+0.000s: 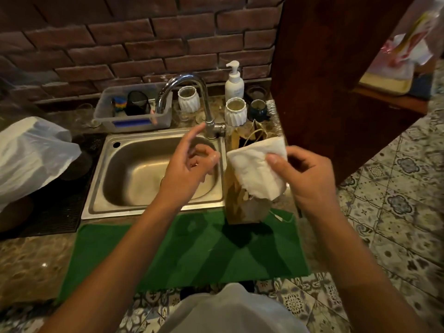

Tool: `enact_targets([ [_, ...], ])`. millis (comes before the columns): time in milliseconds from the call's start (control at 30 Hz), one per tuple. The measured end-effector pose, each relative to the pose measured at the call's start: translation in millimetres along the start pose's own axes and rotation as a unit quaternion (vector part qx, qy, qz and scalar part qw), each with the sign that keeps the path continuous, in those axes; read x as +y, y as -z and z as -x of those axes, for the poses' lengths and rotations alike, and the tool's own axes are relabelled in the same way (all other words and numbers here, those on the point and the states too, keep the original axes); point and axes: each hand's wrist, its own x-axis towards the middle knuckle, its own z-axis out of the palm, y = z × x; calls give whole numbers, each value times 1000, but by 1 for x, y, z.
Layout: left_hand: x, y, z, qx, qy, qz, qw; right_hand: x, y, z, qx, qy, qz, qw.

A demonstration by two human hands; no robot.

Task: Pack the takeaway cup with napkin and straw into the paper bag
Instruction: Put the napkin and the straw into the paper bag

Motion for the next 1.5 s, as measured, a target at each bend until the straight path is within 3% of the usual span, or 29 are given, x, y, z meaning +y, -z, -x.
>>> enact_targets([
  [100,-13,-33,-11,58,8,-162,985,5,26,-11,51,-4,4,999],
  [267,-33,-70,-25,14,56,-343,937,18,44,-26,124,-45,-32,991],
  [367,-38,-76,-29,-6,69,-386,920,21,41,-30,130,-73,-54,987],
  [500,-40,-74,-30,-39,71,-389,918,23,29,-34,146,-112,-96,978],
  [667,-43,-66,-32,-35,112,-292,949,23,11,-39,168,-170,-177,955],
  [767,-47,-64,-30,-23,120,-266,956,21,-3,-42,130,-234,-269,925],
  [833,-51,-64,-29,-20,112,-250,962,24,-13,-42,103,-250,-262,926],
  [933,-54,-63,-24,-10,97,-227,969,29,-30,-39,98,-263,-172,944],
  [1067,-53,-64,-16,3,103,-187,977,37,-38,-35,64,-145,116,980],
  [1233,-58,-61,-12,16,134,-186,973,49,-30,-39,8,-63,402,913],
  [1300,-60,-59,-11,18,149,-185,971,48,-26,-41,3,-49,466,883],
  [1500,-59,-56,-5,-1,150,-209,966,38,-27,-53,-117,-64,585,800],
])
